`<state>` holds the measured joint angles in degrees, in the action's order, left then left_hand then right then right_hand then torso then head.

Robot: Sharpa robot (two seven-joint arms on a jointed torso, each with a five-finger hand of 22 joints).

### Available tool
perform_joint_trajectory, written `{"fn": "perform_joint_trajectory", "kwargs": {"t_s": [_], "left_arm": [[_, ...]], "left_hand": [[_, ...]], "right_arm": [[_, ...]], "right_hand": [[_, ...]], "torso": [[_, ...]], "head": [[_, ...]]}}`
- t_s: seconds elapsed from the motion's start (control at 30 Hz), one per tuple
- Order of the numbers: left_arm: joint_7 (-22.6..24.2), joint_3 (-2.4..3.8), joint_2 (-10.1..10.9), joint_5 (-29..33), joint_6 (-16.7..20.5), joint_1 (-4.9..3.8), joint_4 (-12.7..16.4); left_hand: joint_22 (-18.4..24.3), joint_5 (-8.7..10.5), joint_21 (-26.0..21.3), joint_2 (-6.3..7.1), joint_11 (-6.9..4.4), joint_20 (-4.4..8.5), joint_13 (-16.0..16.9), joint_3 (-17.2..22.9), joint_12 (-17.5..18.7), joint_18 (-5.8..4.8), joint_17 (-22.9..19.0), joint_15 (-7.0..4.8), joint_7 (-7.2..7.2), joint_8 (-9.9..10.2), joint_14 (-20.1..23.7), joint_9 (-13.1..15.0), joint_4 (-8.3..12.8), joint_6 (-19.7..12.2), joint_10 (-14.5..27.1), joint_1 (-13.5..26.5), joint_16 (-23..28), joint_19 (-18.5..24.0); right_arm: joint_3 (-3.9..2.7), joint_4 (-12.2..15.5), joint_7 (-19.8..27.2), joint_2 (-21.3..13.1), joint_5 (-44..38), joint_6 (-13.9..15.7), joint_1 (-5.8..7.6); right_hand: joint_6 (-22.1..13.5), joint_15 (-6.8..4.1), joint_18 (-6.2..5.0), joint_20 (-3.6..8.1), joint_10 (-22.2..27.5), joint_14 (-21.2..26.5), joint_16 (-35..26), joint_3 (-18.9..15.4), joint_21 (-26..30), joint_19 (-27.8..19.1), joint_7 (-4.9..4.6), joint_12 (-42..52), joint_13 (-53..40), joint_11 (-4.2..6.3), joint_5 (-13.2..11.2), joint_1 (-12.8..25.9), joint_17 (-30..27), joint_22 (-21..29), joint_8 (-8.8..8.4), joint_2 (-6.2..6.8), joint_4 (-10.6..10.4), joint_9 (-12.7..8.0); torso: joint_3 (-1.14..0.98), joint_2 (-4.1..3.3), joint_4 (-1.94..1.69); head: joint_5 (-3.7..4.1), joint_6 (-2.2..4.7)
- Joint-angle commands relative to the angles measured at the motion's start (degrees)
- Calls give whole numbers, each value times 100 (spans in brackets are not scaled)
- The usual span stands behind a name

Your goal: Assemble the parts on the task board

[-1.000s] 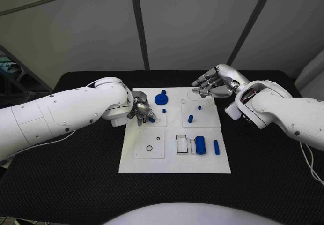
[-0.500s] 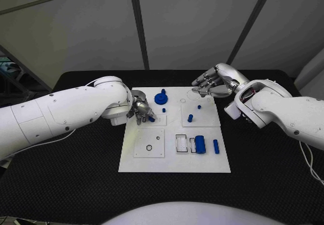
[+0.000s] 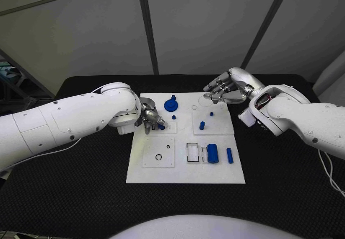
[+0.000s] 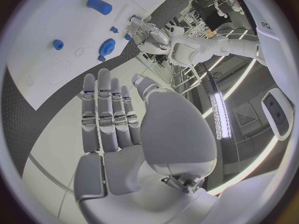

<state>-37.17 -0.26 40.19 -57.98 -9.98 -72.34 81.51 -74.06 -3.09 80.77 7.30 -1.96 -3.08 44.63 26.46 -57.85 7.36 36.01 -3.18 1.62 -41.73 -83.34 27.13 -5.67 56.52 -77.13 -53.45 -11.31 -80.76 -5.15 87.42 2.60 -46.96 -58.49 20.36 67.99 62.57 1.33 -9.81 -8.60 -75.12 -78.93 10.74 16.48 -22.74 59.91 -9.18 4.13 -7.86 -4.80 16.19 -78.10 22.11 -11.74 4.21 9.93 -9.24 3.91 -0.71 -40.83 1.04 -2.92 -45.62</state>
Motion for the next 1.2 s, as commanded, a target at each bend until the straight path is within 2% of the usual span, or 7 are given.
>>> {"fn": "perform_joint_trajectory", "kwargs": {"t_s": [0.03, 0.27, 0.53, 1.2], "left_arm": [[-32, 2, -22, -49, -49, -5, -10], [-15, 2, -39, -49, 3, -5, -26], [-1, 2, -47, -49, 9, -6, -33], [16, 3, -32, -49, 45, -5, -2]], "left_hand": [[-6, -9, 25, -19, 12, 0, 1, -61, -22, -376, 6, -15, -5, 24, -27, -10, -22, 48, -47, 30, 25, -43], [-8, -9, 24, -48, 13, -1, 5, -156, -29, -376, 9, -14, -4, 27, -28, -26, -77, 54, -50, 41, 28, -44], [-44, -9, 36, -80, 12, -1, 22, -506, -54, -382, 18, -14, -7, 23, -32, -62, -260, 78, -66, 118, 36, -62], [-76, -11, 47, -110, 6, 2, 34, -824, -73, -388, 26, -17, -16, 5, -35, -85, -379, 100, -79, 98, 44, -78]], "right_arm": [[-4, 2, 16, 5, -8, -39, 7], [-4, 3, 11, 3, -8, -46, 8], [-4, -9, 10, 9, -8, -53, 8], [-3, -27, 9, 20, -8, -67, 7]], "right_hand": [[-42, 33, -70, 9, 31, 12, -24, -15, 23, 44, 0, 30, -7, -12, 37, 55, -7, 9, -31, -22, -7, 2], [-42, 33, -70, 9, 31, 12, -24, -15, 23, 44, 0, 30, -7, -12, 37, 55, -7, 9, -31, -22, -7, 2], [-46, 34, -70, 8, 37, 13, -29, -19, 31, 47, -1, 31, -8, -14, 41, 58, -8, 14, -31, -21, -11, 2], [-46, 34, -70, 8, 37, 13, -29, -19, 31, 47, -1, 31, -8, -14, 41, 58, -8, 14, -31, -21, -11, 2]], "torso": [[0, -4, 0], [-1, -6, 0], [2, -2, 1], [3, -1, 0]], "head": [[13, -5], [23, 5], [30, 3], [36, -5]]}}
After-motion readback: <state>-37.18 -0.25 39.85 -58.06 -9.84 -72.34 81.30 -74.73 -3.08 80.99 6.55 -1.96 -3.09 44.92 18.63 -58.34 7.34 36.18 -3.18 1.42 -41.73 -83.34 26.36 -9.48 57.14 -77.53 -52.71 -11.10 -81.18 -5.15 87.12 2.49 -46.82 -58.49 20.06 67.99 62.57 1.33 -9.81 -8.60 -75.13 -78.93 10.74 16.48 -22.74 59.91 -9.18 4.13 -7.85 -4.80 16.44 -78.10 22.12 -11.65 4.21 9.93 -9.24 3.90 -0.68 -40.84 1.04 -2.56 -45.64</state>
